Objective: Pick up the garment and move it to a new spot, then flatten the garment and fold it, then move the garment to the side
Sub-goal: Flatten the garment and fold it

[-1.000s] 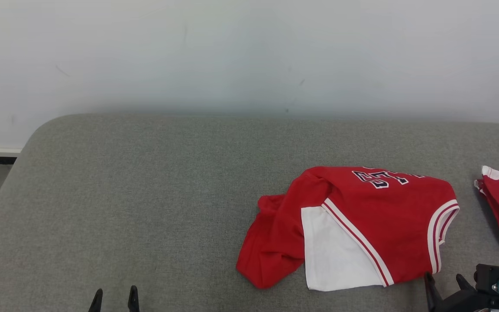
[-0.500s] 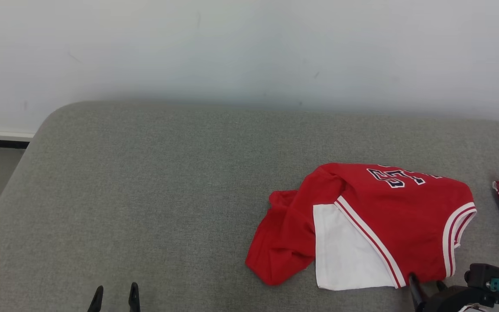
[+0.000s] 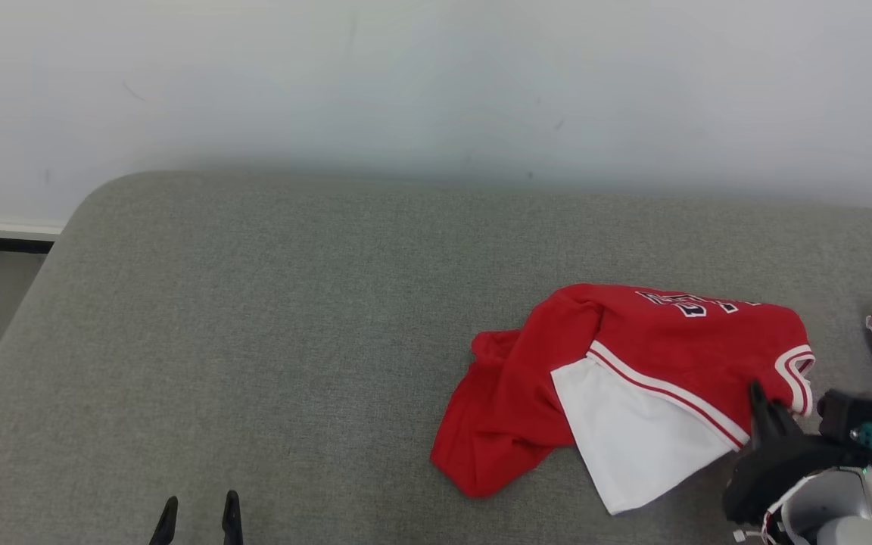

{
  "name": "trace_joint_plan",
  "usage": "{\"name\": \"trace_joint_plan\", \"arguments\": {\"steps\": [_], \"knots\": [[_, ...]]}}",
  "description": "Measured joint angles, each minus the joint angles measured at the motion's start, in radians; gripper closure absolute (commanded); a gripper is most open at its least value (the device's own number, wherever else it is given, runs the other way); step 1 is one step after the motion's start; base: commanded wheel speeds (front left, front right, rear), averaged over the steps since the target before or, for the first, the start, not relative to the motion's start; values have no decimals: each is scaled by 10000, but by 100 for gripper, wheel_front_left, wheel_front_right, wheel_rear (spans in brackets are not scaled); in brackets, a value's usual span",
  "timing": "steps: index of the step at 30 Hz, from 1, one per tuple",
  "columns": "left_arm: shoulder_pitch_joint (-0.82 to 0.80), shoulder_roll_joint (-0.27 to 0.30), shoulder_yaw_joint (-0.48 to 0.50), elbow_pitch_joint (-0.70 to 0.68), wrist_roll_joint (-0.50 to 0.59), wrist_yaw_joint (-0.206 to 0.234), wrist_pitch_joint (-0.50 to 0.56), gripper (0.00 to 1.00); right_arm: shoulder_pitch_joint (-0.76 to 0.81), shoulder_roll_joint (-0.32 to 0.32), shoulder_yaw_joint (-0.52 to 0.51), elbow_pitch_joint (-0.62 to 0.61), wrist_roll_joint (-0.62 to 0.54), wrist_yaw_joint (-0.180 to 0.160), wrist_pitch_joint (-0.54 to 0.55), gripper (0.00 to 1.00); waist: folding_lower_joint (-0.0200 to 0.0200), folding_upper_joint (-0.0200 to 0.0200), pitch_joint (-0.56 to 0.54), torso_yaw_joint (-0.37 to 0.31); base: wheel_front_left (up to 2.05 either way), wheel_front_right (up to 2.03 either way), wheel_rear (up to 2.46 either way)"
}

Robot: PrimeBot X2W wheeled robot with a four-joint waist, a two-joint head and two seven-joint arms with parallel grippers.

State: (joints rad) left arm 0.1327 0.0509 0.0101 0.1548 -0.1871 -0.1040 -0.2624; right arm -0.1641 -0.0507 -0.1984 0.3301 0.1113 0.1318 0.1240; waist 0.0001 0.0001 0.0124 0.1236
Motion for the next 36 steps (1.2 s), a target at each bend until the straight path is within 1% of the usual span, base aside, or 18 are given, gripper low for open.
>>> {"name": "trace_joint_plan", "arguments": {"steps": [2,4,6,9,14,19,23,27,31,33,36], "knots": [[2,0,19,13,-42,25,0,0,-170,-2,387,-591,-169,0,90,100,0,0,-32,-53,0,0,0],[2,0,4,8,-82,73,0,0,-478,-8,1020,-1152,-255,0,362,100,0,0,-60,-112,0,0,0],[0,0,-13,-4,-105,92,0,0,-971,6,1802,-1597,-382,0,675,100,0,0,-83,-173,0,0,0],[-8,0,-52,2,-186,121,0,0,-1937,-88,3081,-1931,-504,0,1200,100,0,0,-123,-220,0,0,0],[-58,-2,-159,6,-274,165,0,0,-3748,-293,4957,-1910,184,0,1618,100,0,0,-184,-88,0,0,0],[-37,2,-316,61,-334,173,0,0,-5408,-274,6077,-1325,1310,0,1547,100,-1,0,-261,221,0,0,0],[51,4,-418,105,-343,174,0,0,-6718,-173,6535,-514,2104,2,976,100,-1,0,-308,551,0,0,0],[70,-2,-616,102,-343,205,0,0,-8023,-94,6715,307,2742,0,-23,100,0,0,-331,929,0,0,0],[85,0,-679,86,-341,217,0,0,-9258,-25,6525,861,3453,0,-1325,100,-1,0,-322,1301,0,0,0],[85,2,-704,65,-339,215,0,0,-9802,2,6261,1206,3568,2,-1964,100,-1,-1,-294,1462,0,0,0],[83,0,-698,33,-334,207,0,0,-10049,-2,5908,1998,3620,0,-2307,100,-1,0,-235,1636,0,0,0]]}}
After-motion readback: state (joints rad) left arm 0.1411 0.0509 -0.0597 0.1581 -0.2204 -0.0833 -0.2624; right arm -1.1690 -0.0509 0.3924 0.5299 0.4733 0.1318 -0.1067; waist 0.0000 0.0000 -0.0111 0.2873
